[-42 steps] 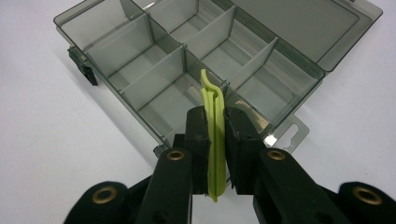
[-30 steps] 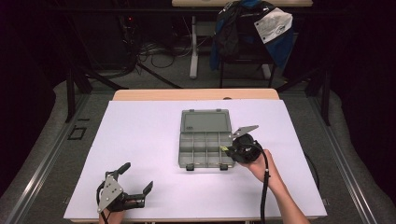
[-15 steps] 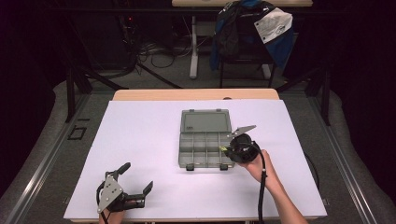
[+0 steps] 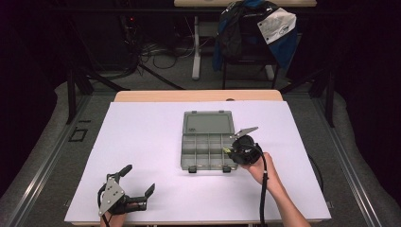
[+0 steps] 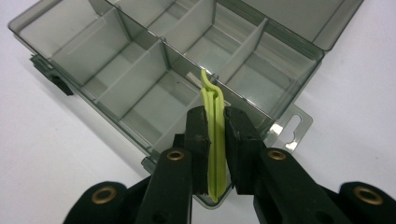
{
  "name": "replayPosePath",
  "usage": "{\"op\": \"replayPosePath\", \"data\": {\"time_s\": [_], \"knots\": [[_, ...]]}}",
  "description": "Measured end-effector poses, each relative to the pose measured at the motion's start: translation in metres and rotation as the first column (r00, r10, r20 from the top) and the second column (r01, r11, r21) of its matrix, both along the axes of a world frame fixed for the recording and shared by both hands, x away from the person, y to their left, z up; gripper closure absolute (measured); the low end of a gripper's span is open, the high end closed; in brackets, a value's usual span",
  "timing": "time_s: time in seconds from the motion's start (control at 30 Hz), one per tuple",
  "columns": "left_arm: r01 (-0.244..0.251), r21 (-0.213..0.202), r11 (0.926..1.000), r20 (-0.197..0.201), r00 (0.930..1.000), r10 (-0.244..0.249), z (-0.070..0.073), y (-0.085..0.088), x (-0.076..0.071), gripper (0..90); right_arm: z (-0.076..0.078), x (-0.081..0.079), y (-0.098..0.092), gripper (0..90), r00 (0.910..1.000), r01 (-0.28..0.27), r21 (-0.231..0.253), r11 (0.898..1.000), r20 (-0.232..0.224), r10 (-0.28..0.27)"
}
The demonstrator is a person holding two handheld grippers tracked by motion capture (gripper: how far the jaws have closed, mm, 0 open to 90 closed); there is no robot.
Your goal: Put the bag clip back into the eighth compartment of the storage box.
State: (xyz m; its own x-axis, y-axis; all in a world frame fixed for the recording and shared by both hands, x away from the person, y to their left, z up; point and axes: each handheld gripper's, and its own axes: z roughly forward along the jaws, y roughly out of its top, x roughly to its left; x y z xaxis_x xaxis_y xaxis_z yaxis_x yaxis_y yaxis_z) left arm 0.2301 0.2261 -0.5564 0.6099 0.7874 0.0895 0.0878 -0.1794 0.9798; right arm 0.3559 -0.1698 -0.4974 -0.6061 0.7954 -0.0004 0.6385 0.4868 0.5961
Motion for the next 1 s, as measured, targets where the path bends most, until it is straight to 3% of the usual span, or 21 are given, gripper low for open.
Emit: {"op": "replayPosePath", "data": {"time_s": [0.13,0.23,0.3,0.37,0.53,0.67,0.97,1.0], "knots": [[-0.001,-0.001,1.0,0.0,1.0,0.001,0.0,0.0,0.0,0.7,-0.003,0.001,-0.001,80.3,0.9998,0.011,0.019,1.0,0.015,-0.011],[-0.001,0.002,1.0,-0.002,1.0,0.001,0.0,0.0,0.0,0.6,-0.002,0.001,-0.001,80.3,0.9999,0.011,-0.004,1.0,-0.009,-0.011],[-0.004,0.001,1.0,-0.004,1.0,0.004,-0.001,0.0,0.001,0.6,-0.006,0.002,-0.001,80.2,0.9997,0.013,0.027,1.0,0.02,-0.013],[-0.008,-0.002,1.0,-0.004,1.0,0.008,-0.001,0.0,0.001,0.6,-0.004,0.002,0.0,80.2,0.9999,0.012,0.002,1.0,-0.008,-0.012],[-0.005,0.0,1.0,-0.001,1.0,0.005,0.0,0.0,0.0,0.7,-0.005,0.001,0.002,80.2,0.9995,0.01,-0.014,1.0,-0.028,-0.01],[-0.007,-0.001,1.0,-0.002,1.0,0.007,0.0,0.0,0.0,0.6,-0.007,0.002,0.004,80.2,0.9998,0.017,0.002,1.0,-0.009,-0.017],[-0.005,-0.001,1.0,-0.001,1.0,0.005,0.0,0.0,0.0,0.7,-0.009,0.002,0.005,80.2,0.9993,0.026,-0.017,1.0,-0.026,-0.026],[-0.005,-0.003,1.0,0.0,1.0,0.005,0.0,0.0,0.0,0.6,-0.01,0.003,0.006,80.2,0.9995,0.031,0.002,1.0,-0.011,-0.031]]}}
